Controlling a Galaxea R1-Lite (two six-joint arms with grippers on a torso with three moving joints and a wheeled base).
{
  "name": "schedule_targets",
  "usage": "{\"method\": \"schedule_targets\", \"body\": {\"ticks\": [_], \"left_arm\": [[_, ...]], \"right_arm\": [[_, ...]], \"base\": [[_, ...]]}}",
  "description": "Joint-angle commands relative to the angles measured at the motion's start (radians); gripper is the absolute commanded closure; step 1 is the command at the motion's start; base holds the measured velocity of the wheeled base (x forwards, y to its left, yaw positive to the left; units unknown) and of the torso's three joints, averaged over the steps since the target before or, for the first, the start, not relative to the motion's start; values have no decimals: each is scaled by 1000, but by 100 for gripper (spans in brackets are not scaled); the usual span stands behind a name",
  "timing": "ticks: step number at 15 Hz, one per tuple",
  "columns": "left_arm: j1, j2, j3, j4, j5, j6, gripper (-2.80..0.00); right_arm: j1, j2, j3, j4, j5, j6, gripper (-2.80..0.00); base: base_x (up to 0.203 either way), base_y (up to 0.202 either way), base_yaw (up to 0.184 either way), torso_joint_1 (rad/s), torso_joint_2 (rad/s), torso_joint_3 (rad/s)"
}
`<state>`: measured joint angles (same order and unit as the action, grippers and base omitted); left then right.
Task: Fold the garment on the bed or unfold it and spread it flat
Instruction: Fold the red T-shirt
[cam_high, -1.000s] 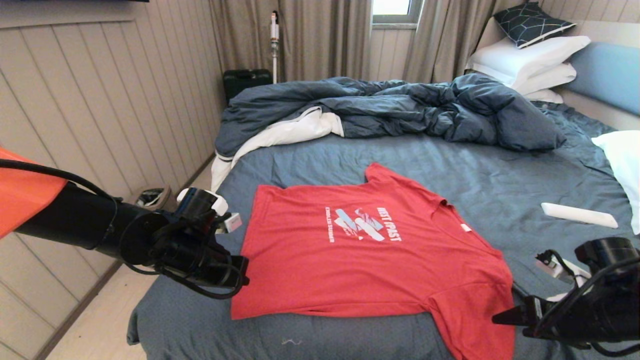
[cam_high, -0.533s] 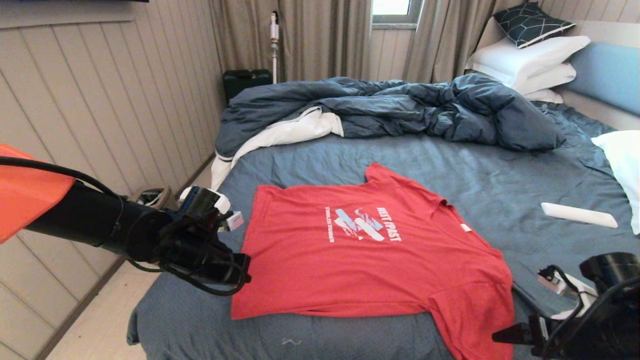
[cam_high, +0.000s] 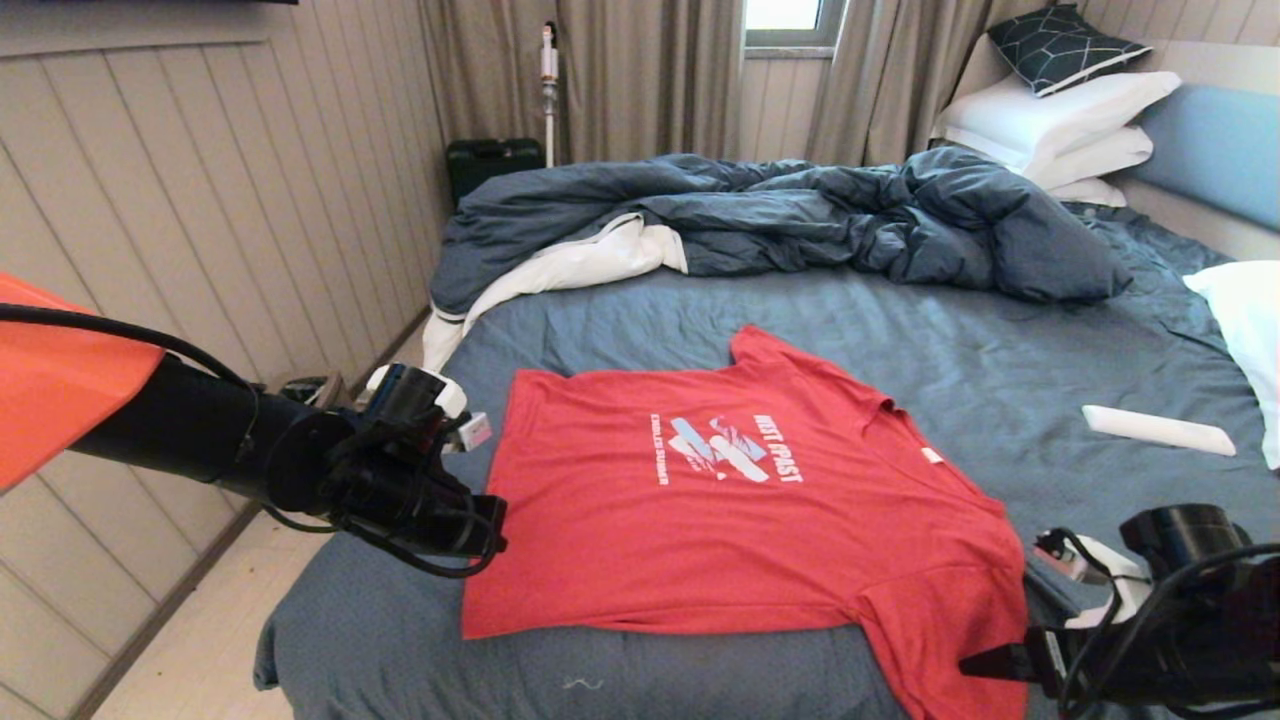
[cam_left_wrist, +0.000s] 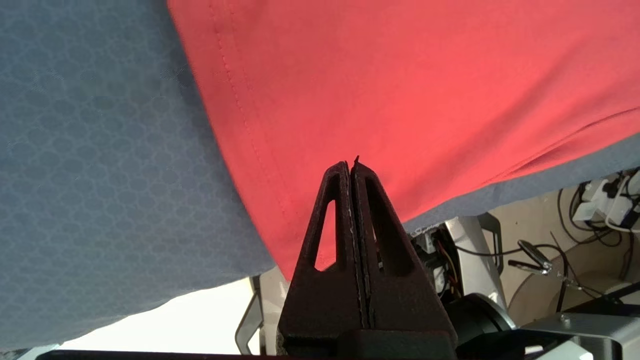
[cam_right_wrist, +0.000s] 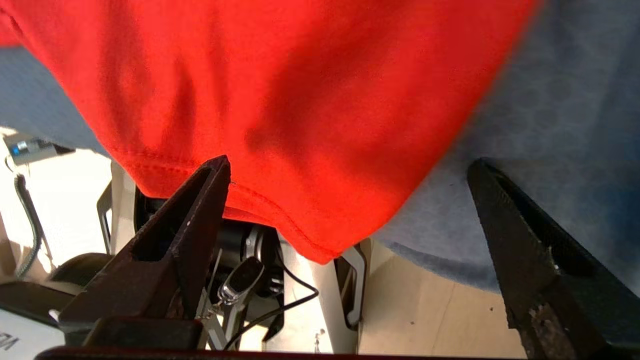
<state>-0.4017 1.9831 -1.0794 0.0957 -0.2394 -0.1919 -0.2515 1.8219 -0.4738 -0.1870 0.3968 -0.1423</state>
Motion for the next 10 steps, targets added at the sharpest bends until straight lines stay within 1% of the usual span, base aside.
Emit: {"method": "schedule_targets", "body": {"ticks": [1, 2, 10], "left_arm": [[0, 7, -12, 2, -1, -3, 0], [0, 11, -14, 2, -1, -3, 0], [-2, 26, -7, 1, -3, -4, 0]], "right_arm": [[12, 20, 0, 0, 1, -5, -280], [11, 19, 1, 0, 0, -6, 0], [3, -1, 7, -2, 4, -8, 0]], "base": [[0, 0, 0, 0, 0, 0], [0, 0, 0, 0, 0, 0], [0, 0, 0, 0, 0, 0]]}}
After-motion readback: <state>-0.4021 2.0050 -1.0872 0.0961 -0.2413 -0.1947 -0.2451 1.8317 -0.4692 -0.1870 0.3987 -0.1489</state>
